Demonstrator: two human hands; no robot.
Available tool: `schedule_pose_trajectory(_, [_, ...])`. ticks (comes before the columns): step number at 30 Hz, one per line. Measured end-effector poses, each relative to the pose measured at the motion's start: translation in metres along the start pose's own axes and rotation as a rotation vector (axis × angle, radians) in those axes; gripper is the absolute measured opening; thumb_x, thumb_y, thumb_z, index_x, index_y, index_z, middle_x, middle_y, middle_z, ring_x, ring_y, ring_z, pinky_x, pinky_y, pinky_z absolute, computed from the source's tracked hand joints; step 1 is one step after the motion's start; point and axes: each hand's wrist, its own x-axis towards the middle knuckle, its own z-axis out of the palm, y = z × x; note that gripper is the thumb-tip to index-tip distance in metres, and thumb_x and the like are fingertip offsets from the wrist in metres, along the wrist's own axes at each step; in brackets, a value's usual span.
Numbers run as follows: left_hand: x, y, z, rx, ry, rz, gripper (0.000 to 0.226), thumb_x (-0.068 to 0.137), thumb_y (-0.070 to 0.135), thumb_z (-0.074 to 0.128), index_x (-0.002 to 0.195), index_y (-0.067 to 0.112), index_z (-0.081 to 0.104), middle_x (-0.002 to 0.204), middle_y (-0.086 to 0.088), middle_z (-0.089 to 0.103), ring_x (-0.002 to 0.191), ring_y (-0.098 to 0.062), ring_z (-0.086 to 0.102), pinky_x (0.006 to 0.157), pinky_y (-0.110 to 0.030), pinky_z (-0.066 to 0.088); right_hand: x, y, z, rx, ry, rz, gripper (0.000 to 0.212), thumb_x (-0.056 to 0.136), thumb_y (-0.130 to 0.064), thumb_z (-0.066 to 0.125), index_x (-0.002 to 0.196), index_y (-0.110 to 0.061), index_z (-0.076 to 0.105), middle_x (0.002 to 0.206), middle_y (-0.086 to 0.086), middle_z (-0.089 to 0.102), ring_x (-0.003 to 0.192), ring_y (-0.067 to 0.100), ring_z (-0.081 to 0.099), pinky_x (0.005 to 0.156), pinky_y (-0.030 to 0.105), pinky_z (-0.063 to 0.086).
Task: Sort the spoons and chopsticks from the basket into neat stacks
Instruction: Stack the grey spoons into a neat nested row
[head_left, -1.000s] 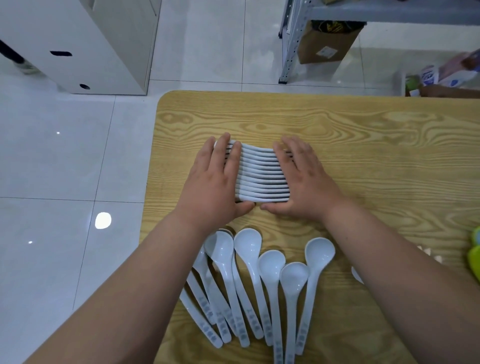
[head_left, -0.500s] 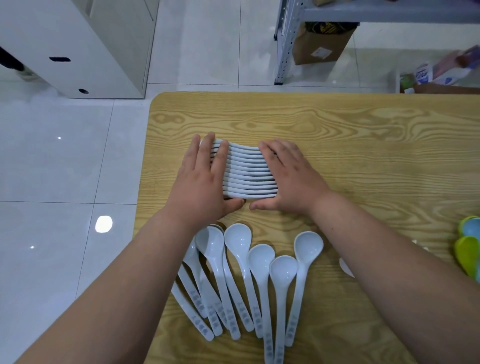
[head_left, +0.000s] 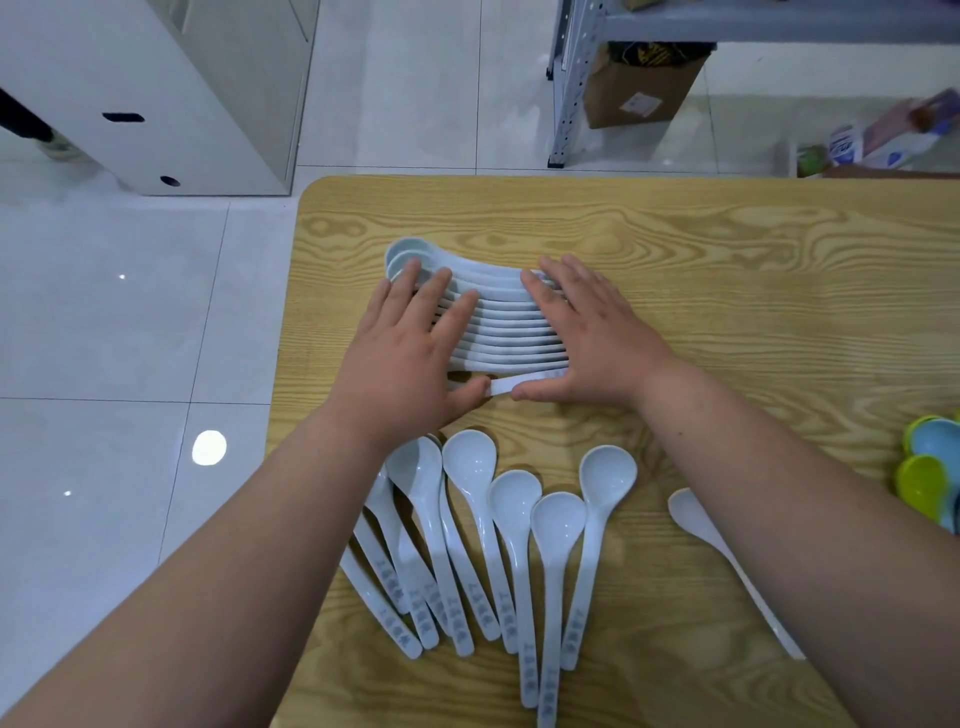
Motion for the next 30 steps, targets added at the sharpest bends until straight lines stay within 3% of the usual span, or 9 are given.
schedule_pose_trajectory(6, [-0.003,0.009,-0.005,-0.019,0.064,0.039,0.063,0.085,0.050,0.044,0.136,0.016,0.059,0.134,-0.010,0.060,0.135,-0.038,0.044,0.114,-0.055,0.033,-0.004,0.000,-0.012,0.002,-0.037,0.007,0.116,0.070,-0.089,0.047,0.160,-0.031,0.002,0.169,-0.004,-0.005,0.155,0.020,-0.009,0.124,0.042,0.000])
schedule_pose_trajectory(10, [-0.012,0.016,-0.007,-0.055,0.180,0.093,0.042,0.085,0.032,0.055,0.121,0.012,0.066,0.110,-0.008,0.066,0.108,-0.035,0.058,0.092,-0.050,0.048,-0.008,0.001,-0.017,0.019,-0.035,0.009,0.108,0.076,-0.084,0.051,0.160,-0.031,0.008,0.169,-0.003,-0.002,0.155,0.020,-0.007,0.124,0.043,0.002])
schedule_pose_trajectory(14, [-0.032,0.025,-0.007,-0.075,0.172,0.087,0.037,0.087,0.030,0.050,0.115,0.013,0.067,0.093,-0.005,0.065,0.088,-0.031,0.058,0.077,-0.046,0.051,-0.025,-0.001,-0.020,0.042,0.039,0.031,0.088,0.086,-0.070,0.056,0.155,-0.022,0.031,0.163,0.006,0.022,0.152,0.025,0.015,0.123,0.046,0.017])
schedule_pose_trajectory(17, [-0.050,0.033,0.001,-0.070,0.109,0.086,0.034,0.084,0.032,0.050,0.106,0.015,0.070,0.088,-0.004,0.065,0.084,-0.032,0.058,0.075,-0.046,0.050,-0.055,-0.018,-0.012,0.107,0.289,-0.031,0.058,0.089,-0.048,0.057,0.134,-0.010,0.058,0.135,0.012,0.054,0.128,0.032,0.050,0.106,0.049,0.044])
schedule_pose_trajectory(20, [-0.061,0.039,0.012,-0.033,0.042,0.094,0.032,0.082,0.033,0.051,0.097,0.015,0.072,0.083,-0.003,0.065,0.081,-0.032,0.056,0.072,-0.042,0.049,-0.103,-0.047,0.005,0.161,0.493,0.021,0.037,0.086,-0.028,0.065,0.119,-0.009,0.068,0.107,0.008,0.062,0.095,0.025,0.062,0.077,0.030,0.051])
schedule_pose_trajectory(23, [-0.066,0.044,0.020,-0.001,0.017,0.090,0.017,0.077,0.026,0.067,0.088,0.015,0.070,0.079,-0.003,0.061,0.078,-0.030,0.052,0.067,-0.037,0.040,-0.153,-0.074,0.023,0.187,0.355,0.206,0.048,0.086,-0.038,0.071,0.127,-0.016,0.062,0.104,0.003,0.058,0.085,0.022,0.061,0.060,0.029,0.049])
schedule_pose_trajectory(27, [-0.071,0.059,0.016,-0.097,0.088,0.135,0.025,0.084,0.032,0.057,0.095,0.016,0.072,0.098,-0.004,0.064,0.094,-0.033,0.055,0.079,-0.042,0.043,-0.188,-0.095,0.048,0.173,-0.066,0.407,0.094,0.082,-0.077,0.054,0.154,-0.029,0.018,0.127,0.000,0.040,0.110,0.019,0.051,0.073,0.028,0.047])
schedule_pose_trajectory(30, [-0.075,0.071,0.017,-0.090,0.061,0.172,0.036,0.084,0.046,0.054,0.093,0.018,0.073,0.099,-0.003,0.064,0.101,-0.032,0.054,0.087,-0.042,0.038,-0.195,-0.106,0.058,0.207,-0.063,0.427,0.101,0.084,-0.074,0.055,0.157,-0.028,0.004,0.132,0.001,0.037,0.114,0.019,0.048,0.075,0.027,0.044])
